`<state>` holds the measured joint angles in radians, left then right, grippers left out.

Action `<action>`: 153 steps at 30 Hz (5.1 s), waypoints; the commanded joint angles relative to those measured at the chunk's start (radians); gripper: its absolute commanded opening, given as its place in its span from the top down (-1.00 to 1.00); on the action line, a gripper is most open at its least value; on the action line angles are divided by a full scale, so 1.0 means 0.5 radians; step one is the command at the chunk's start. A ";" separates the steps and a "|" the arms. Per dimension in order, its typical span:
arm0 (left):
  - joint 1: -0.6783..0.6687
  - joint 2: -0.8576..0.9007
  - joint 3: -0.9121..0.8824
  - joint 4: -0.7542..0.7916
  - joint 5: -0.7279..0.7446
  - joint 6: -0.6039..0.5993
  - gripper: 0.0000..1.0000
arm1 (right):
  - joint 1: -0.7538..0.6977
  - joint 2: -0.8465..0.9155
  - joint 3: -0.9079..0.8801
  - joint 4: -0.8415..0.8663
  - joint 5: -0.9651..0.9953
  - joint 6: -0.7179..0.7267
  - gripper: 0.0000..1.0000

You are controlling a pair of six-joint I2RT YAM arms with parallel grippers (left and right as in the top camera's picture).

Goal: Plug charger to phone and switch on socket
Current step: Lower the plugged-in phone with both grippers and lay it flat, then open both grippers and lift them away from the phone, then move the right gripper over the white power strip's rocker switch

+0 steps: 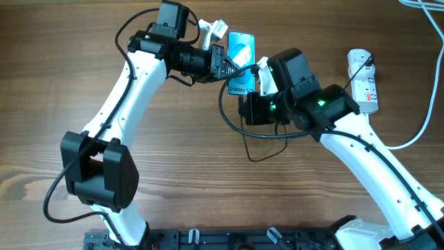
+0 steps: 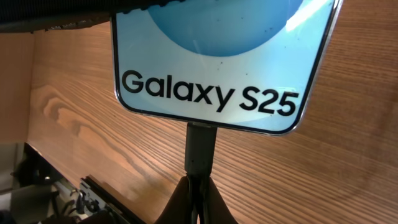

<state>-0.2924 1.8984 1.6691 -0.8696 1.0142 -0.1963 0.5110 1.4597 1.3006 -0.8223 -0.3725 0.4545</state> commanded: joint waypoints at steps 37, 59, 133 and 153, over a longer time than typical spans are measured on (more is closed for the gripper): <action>-0.204 0.537 -0.135 -0.041 -0.875 -0.147 0.91 | -0.101 -0.087 0.066 -0.343 0.056 0.153 -0.99; -0.204 0.644 -0.135 -0.050 -1.166 -0.148 0.42 | -0.101 -0.087 0.065 -0.491 0.078 0.140 -0.99; 0.159 -0.954 -0.039 -0.634 -2.001 -0.462 -1.00 | -1.985 1.291 0.641 0.010 0.845 -0.490 -0.99; 0.159 -0.954 -0.039 -0.634 -2.001 -0.462 -1.00 | -1.986 1.420 0.549 0.256 0.636 -0.423 -0.99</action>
<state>-0.2150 1.4265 1.6451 -1.1866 0.0265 -0.4107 -0.4770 2.1452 1.6051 -0.7094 -0.0376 0.2283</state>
